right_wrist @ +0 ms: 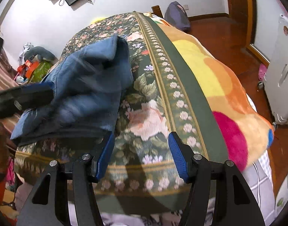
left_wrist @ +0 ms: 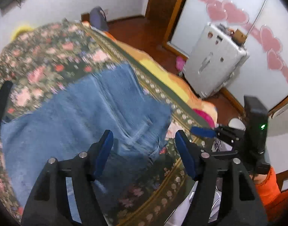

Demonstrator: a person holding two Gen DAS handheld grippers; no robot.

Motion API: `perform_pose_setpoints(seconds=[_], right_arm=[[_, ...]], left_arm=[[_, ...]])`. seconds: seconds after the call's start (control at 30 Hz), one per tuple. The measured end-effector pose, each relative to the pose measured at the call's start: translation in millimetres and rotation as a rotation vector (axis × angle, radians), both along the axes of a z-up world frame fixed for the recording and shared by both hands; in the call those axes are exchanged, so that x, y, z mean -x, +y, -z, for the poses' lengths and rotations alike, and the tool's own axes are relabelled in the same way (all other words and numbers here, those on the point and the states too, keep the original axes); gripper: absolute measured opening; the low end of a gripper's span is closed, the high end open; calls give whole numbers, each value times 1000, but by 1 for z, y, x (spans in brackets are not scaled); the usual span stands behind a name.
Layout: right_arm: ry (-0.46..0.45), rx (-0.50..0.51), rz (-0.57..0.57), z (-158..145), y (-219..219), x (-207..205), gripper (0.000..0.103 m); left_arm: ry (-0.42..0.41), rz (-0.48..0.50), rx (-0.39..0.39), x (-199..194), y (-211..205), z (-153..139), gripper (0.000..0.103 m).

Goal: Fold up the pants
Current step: 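Lower the held jeans onto the bed with the left gripper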

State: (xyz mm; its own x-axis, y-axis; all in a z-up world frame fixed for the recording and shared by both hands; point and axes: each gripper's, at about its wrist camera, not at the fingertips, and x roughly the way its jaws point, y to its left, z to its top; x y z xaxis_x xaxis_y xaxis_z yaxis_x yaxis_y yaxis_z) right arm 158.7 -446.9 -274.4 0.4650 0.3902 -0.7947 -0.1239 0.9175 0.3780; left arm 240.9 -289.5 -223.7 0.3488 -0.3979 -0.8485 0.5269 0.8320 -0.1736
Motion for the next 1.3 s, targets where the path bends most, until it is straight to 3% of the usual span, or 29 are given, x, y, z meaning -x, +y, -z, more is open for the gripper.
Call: perform_pose_setpoints(seconds=[0.17,0.27,0.43,0.63,0.73,0.8,0.97,1.1,1.3], right_arm=[[13,-45,-25,0,13,-3,56],[14,-84,-61,-1,29,-3,56],[27,-130,-134,0,57,-12,56],[28,-91,-180,3,81,-33,58],[39,-88,-180,4,83,-49,58],[40,-72,-186,2,88,-58,58],[2,-5,-208,2,101,-98,55],[-21,19,-193,5,112,-129,54],[-58,47,-194,-13,100,-122,54]], left_arm=[[-120,-135,-71,-23,55,-38,68],[-136,-234,-151,-58,100,-39,68],[-74,-345,-294,-123,158,-5,68],[52,-351,-386,-167,199,61,68],[88,-339,-359,-161,216,78,68],[66,-339,-323,-152,229,80,68],[58,-362,-296,-116,264,75,67],[92,-417,-211,-75,289,66,67],[88,-429,-171,-8,269,55,67]])
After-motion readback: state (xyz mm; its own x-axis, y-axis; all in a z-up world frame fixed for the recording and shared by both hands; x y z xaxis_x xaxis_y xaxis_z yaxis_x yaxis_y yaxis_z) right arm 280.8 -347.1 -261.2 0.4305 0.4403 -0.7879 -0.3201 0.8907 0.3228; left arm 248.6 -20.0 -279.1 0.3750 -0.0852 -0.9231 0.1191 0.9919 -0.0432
